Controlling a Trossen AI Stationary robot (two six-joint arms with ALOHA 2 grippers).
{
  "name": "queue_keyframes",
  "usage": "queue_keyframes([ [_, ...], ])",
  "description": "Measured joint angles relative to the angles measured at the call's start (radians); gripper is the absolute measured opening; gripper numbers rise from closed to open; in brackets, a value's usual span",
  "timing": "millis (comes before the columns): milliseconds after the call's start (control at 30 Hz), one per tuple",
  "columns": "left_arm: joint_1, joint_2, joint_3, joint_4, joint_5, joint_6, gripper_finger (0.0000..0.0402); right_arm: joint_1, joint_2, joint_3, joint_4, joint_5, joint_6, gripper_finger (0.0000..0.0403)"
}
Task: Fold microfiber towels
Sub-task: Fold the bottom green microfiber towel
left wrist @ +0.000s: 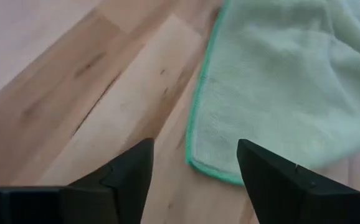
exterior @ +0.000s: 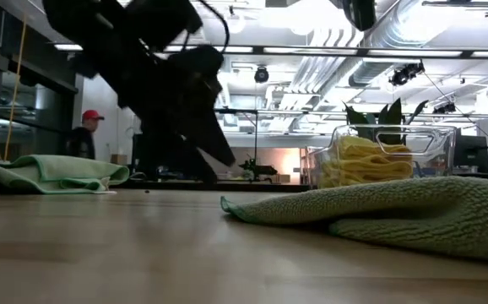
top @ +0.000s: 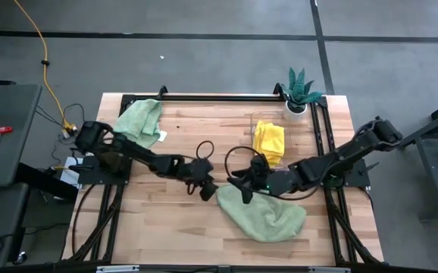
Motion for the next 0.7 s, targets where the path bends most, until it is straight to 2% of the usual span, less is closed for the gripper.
queue_keyframes([
  [233, 0.021, 0.113, 0.001, 0.126, 0.115, -0.134, 0.023, -0.002, 0.001, 0.0, -0.012, 0.0, 0.013, 0.017],
  [500, -0.016, 0.169, 0.015, 0.191, 0.094, -0.198, 0.0228, -0.002, 0.001, 0.0, -0.014, 0.0, 0.01, 0.017],
  [600, -0.022, 0.168, 0.028, 0.181, 0.088, -0.199, 0.0212, -0.002, 0.001, 0.0, -0.033, 0.0, 0.01, 0.017],
  [700, -0.022, 0.168, 0.036, 0.169, 0.089, -0.199, 0.017, -0.002, 0.001, 0.0, -0.034, 0.0, 0.01, 0.017],
])
